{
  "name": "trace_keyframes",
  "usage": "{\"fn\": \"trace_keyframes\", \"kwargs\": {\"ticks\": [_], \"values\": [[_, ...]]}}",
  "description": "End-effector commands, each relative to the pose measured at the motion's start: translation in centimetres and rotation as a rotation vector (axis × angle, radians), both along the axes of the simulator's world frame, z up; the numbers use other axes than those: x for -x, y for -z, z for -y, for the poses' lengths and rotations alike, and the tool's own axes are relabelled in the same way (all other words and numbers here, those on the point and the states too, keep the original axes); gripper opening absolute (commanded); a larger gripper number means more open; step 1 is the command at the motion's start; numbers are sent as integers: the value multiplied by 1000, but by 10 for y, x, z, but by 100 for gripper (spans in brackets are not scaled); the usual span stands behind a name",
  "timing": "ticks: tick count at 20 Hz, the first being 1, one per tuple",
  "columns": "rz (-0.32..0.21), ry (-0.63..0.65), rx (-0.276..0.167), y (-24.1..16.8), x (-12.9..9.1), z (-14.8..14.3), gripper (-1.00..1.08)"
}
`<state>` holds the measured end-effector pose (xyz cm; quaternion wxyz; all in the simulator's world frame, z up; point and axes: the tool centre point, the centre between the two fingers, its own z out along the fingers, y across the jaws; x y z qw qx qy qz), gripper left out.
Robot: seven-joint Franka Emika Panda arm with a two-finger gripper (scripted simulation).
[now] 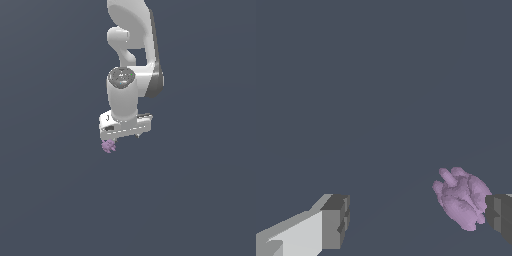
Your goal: Pick up the object and move it to a goal position.
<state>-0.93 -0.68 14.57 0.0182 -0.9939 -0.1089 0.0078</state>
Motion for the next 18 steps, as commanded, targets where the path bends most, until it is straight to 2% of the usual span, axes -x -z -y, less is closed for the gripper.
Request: {"fn": "trace_keyframes", "kwargs": {"ticks": [1,18], "values": [[3,-55,3,5,2,9,100],[22,-443,20,36,18,65,100]]}}
